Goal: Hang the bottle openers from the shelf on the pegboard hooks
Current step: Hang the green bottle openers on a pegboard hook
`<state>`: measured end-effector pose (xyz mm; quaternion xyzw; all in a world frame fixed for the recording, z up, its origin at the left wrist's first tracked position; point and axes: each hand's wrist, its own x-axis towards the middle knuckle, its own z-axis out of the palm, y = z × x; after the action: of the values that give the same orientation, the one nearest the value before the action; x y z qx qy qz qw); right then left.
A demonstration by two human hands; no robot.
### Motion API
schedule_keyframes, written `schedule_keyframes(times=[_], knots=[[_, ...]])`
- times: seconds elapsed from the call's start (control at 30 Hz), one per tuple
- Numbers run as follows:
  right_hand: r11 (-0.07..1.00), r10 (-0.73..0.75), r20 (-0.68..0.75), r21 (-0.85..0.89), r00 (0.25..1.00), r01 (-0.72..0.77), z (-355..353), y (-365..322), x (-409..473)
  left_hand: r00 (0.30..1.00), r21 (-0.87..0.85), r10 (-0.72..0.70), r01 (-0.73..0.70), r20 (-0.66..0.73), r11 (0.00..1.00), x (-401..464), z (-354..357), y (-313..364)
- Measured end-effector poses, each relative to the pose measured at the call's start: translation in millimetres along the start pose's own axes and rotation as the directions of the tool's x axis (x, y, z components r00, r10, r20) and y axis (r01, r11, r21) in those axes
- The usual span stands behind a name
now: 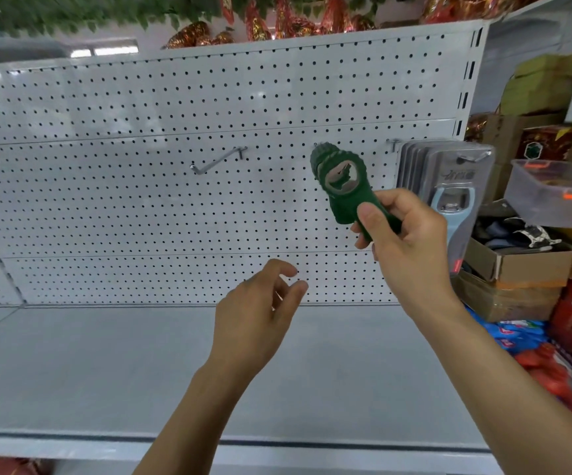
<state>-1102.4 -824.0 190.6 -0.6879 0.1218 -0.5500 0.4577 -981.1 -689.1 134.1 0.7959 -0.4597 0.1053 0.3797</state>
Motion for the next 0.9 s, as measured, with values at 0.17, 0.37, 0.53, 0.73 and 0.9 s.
schedule_keyframes(times=[0.17,0.37,0.53,0.73,0.9], knots=[[0.999,0.043,-0.005,0.02,0.999,-0.043,2,5,18,1.0,0.033,-0.001,0.001,0.019,0.999,0,7,1],[0.986,0.163,0.043,0.017,0.986,-0.164,6,18,30,1.0,0.052,-0.011,0.01,0.015,0.999,-1,11,2],[0.978,0.208,0.038,0.029,0.977,-0.209,10,28,37,1.0,0.058,-0.03,0.03,0.005,0.998,-1,13,2],[0.968,0.246,0.061,0.04,0.967,-0.249,9,38,30,0.999,0.089,-0.049,0.05,-0.017,0.995,-2,18,2],[0.939,0.336,0.105,0.036,0.936,-0.341,-1,54,-2,0.997,0.087,-0.07,0.073,-0.039,0.994,-11,25,1]])
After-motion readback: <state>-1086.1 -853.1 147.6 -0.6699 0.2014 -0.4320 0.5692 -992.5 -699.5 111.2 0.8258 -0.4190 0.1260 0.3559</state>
